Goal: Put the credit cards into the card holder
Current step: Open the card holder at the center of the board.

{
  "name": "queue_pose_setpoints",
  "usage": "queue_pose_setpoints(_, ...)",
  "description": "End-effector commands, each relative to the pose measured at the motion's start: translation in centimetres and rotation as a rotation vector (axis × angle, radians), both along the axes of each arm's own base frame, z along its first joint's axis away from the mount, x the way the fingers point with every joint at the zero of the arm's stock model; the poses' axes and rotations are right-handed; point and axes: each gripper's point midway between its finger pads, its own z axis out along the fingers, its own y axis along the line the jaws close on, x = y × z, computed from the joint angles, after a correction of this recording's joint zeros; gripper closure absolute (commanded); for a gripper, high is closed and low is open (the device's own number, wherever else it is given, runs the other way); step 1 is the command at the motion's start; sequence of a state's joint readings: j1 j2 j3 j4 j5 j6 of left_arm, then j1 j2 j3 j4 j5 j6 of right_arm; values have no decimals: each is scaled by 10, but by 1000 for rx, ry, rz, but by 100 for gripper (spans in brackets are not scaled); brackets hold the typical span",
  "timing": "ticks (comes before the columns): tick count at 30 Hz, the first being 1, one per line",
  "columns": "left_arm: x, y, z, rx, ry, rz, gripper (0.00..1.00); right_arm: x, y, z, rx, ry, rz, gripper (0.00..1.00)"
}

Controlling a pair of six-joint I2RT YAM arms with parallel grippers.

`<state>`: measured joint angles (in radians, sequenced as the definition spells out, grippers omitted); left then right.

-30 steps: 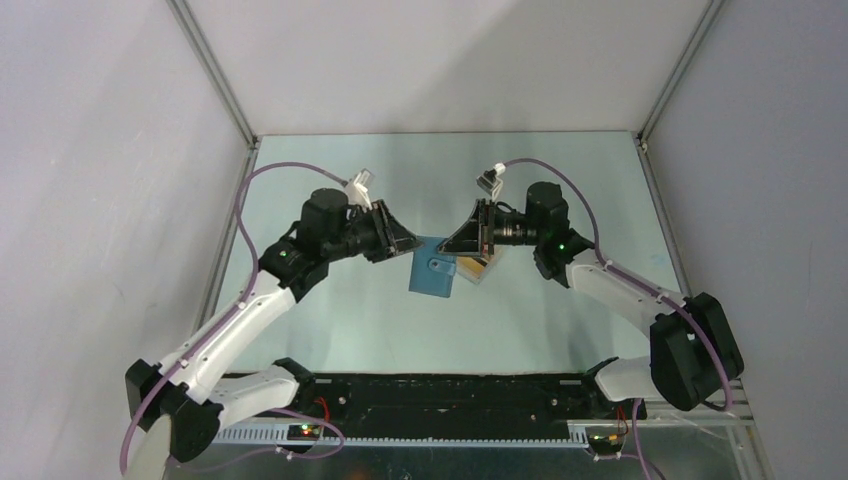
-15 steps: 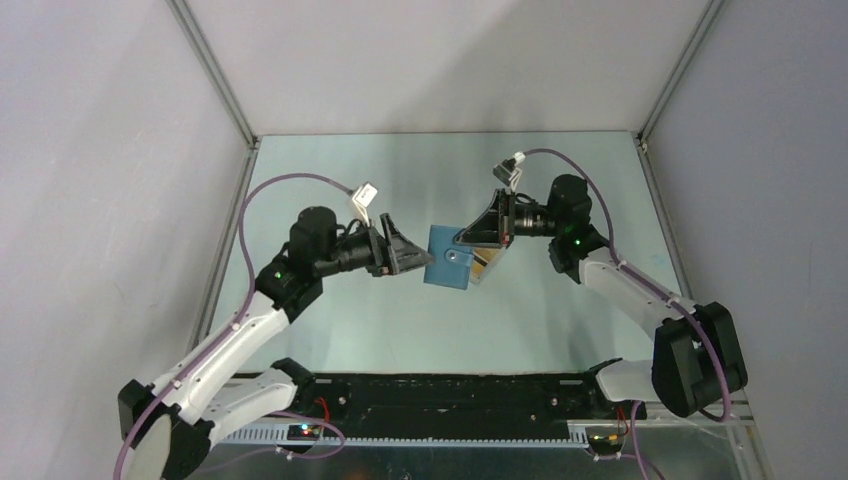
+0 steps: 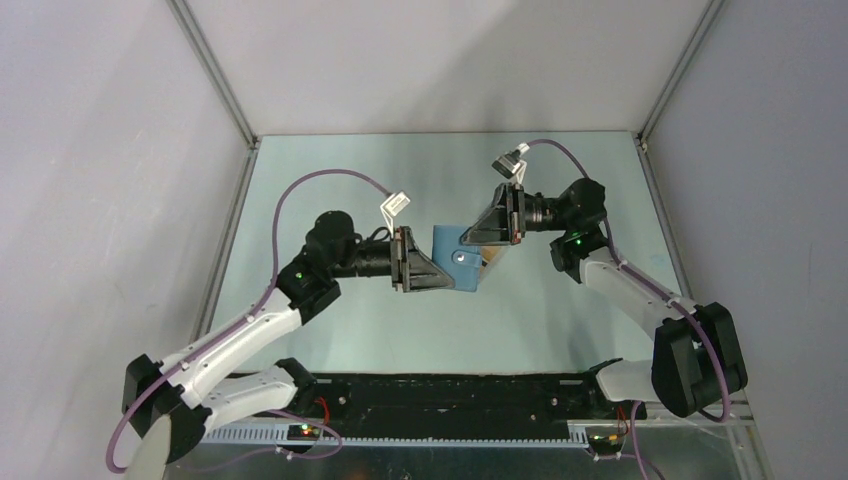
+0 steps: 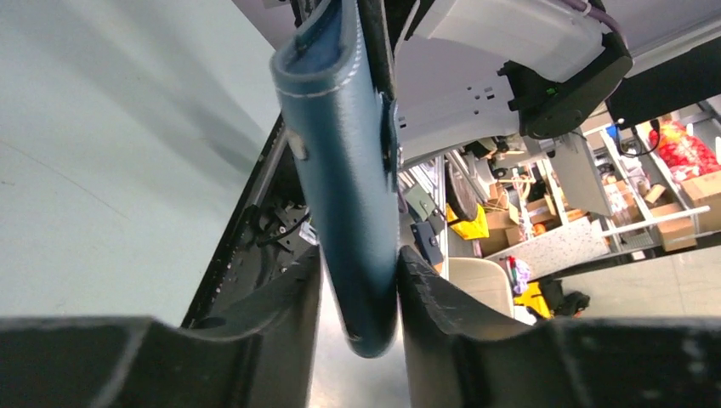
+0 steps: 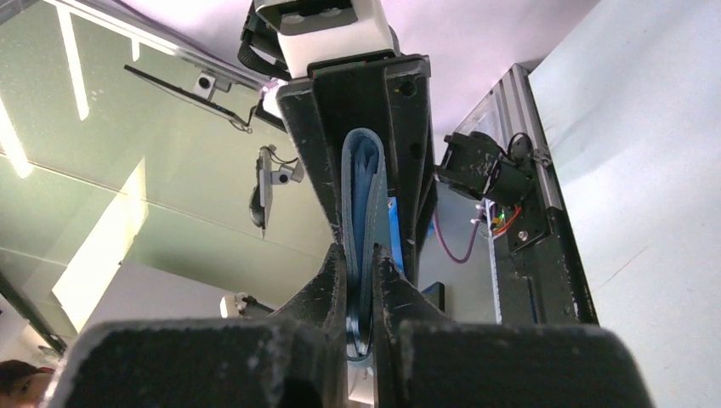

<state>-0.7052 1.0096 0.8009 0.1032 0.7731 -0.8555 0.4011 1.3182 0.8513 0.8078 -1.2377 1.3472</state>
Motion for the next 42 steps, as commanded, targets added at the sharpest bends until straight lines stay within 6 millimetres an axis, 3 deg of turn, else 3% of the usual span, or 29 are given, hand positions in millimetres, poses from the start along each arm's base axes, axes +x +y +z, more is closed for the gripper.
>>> queue_pose_setpoints(1, -2, -2, 25, -58, -67, -10, 72, -2, -3, 13, 29, -48, -4, 100)
queue_pose_setpoints(2, -1, -2, 26, -60, -65, -3, 79, 0, -3, 11, 28, -57, -13, 95)
queue_pose_setpoints(3, 3, -2, 27, -62, -61, 19, 93, 3, -4, 10, 20, -40, -32, 89)
queue_pose_setpoints(4, 5, -1, 29, -64, -61, 34, 98, 7, -4, 4, 0, -21, -48, 73)
queue_pose_setpoints(7, 25, 3, 27, -53, -50, 172, 100, 20, -12, -1, -42, -14, -173, 43)
queue_pose_setpoints(8, 36, 7, 26, -44, -53, 254, 100, 26, -15, -18, -104, 12, -214, 32)
queue_pose_setpoints(9, 43, 11, 14, 13, -28, 306, 100, 33, -19, -14, -127, -80, -290, 27)
queue_pose_setpoints(10, 58, 19, 8, 50, -26, 418, 100, 30, -21, -33, -222, 11, -315, 17)
queue_pose_setpoints(11, 61, 26, -5, 127, -2, 464, 100, 41, -25, -27, -267, -98, -406, 13)
queue_pose_setpoints(12, 71, 33, -11, 164, -4, 546, 100, 32, -26, -41, -355, -47, -412, 8)
queue_pose_setpoints(13, 72, 36, -17, 202, 1, 572, 100, 43, -30, -37, -400, -117, -489, 6)
queue_pose_setpoints(15, 75, 40, -25, 252, 9, 637, 100, 41, -31, -45, -492, -124, -526, 1)
queue_pose_setpoints(20, 80, 48, -29, 408, -30, 753, 100, 35, -13, -55, -614, -158, -509, 1)
queue_pose_setpoints(27, 76, 41, -28, 495, -80, 737, 100, 35, 12, -73, -762, -212, -448, 4)
queue_pose_setpoints(31, 71, 35, -34, 545, -90, 698, 100, 32, 25, -65, -726, -234, -423, 9)
queue_pose_setpoints(42, 62, 31, -47, 603, -95, 650, 100, 36, 32, -59, -708, -252, -411, 16)
